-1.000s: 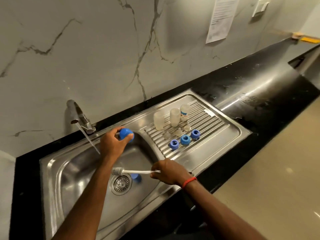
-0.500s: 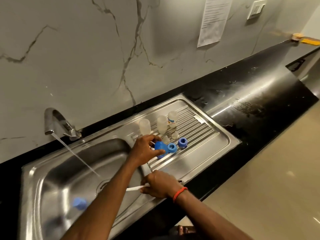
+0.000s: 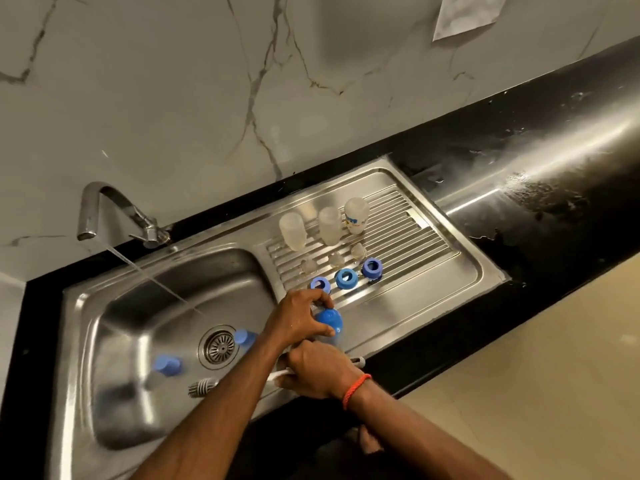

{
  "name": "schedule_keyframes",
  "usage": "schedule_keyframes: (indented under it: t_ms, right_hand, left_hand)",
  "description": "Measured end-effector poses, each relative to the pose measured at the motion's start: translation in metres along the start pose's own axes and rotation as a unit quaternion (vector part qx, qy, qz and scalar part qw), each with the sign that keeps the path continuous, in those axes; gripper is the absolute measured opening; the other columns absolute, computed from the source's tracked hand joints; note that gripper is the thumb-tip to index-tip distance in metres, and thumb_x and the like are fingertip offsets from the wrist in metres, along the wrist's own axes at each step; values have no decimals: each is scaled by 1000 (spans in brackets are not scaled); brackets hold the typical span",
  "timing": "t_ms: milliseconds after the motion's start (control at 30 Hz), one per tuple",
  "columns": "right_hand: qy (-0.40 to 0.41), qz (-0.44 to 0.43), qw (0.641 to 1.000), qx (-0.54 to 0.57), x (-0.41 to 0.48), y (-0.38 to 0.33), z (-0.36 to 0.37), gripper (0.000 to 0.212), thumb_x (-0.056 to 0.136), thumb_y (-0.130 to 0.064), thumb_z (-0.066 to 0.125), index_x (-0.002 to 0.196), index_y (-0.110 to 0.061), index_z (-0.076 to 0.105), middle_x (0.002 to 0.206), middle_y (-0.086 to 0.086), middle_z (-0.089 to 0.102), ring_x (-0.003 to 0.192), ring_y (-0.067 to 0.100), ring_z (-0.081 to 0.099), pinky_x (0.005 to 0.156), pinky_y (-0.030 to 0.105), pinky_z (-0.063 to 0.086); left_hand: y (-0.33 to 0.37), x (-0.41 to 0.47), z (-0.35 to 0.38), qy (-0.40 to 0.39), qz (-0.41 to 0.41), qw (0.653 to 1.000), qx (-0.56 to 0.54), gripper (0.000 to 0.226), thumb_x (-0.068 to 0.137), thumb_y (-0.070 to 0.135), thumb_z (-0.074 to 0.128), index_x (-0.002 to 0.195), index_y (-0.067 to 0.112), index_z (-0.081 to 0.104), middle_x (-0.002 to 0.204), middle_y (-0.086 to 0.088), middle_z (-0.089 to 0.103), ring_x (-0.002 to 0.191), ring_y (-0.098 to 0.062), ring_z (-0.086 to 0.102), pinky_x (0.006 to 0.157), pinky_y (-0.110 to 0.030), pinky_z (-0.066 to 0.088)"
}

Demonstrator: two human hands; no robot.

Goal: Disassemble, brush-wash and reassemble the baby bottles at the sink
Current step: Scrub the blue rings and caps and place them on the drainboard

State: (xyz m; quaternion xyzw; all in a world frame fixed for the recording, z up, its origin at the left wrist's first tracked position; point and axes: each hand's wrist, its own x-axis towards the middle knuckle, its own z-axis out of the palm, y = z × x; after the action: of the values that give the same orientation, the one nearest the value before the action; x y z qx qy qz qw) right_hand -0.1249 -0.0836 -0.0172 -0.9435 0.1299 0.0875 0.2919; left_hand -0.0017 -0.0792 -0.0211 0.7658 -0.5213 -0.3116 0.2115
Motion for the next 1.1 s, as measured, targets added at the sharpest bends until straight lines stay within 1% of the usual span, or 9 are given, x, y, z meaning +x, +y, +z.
schedule_keyframes:
  t_ms: [167,300,367,500,567,667,767,933,1100]
  right_hand:
    - [-3,-22,1000,1,-2,5,-6,34,96,-42,57,116,-18,69,101,7,71,89,26,69,83,44,58]
    - [-16,-34,999,-13,1,3,-8,33,95,-44,57,114,-20,69,100,8,70,90,27,69,83,45,58]
    - [-27,-35,999,-26,4,3,-8,32,94,-45,57,112,-22,68,97,8,69,88,28,68,79,47,58]
    - [-41,-16,999,-20,14,-5,-10,32,95,-48,57,110,-22,68,93,6,69,84,26,68,76,45,59]
    - [-18,-1,1000,-25,18,-13,-10,33,95,-46,57,110,-20,69,93,8,69,84,28,68,76,43,59]
    - [24,28,999,-34,27,-25,-9,33,96,-45,55,110,-17,66,99,11,68,89,31,67,75,39,56]
    - [51,52,996,-46,37,-41,-11,33,96,-46,53,112,-20,66,101,9,68,91,30,67,76,39,54]
    - [80,103,988,-82,51,-54,-12,29,99,-41,45,111,-20,62,105,9,67,98,33,65,78,40,51]
    - [94,158,979,-82,66,-63,-7,27,101,-41,47,107,-20,62,99,7,67,91,28,66,74,35,50]
  left_hand:
    - [1,-1,1,-24,9,1000,-14,50,64,33,90,108,37,67,107,21,67,71,11,59,70,-18,48]
    - [1,-10,-5,26,7,998,-48,68,59,34,95,120,37,65,76,33,61,57,0,53,61,-16,47]
    - [-4,-16,-15,69,6,995,-69,70,60,32,96,122,33,65,71,34,59,55,-2,50,56,-15,46]
    - [-24,-29,-40,154,19,986,-52,55,68,45,88,116,35,64,82,34,63,60,-4,55,55,-13,45]
    - [-38,-35,-53,202,13,978,-57,41,75,42,84,111,30,68,85,25,66,60,-2,55,56,-12,44]
    - [-54,-46,-74,257,-18,962,-89,25,82,32,82,103,23,74,87,14,71,54,-8,53,54,-21,47]
    - [-67,-59,-97,284,-42,952,-106,16,85,30,80,98,21,75,87,11,73,64,-11,63,62,-26,55]
    - [-101,-77,-121,314,-81,936,-137,9,84,27,80,90,24,75,79,9,73,72,-11,69,70,-30,59]
    - [-140,-93,-125,306,-111,931,-166,5,85,26,79,87,23,75,76,10,73,68,1,66,66,-16,52]
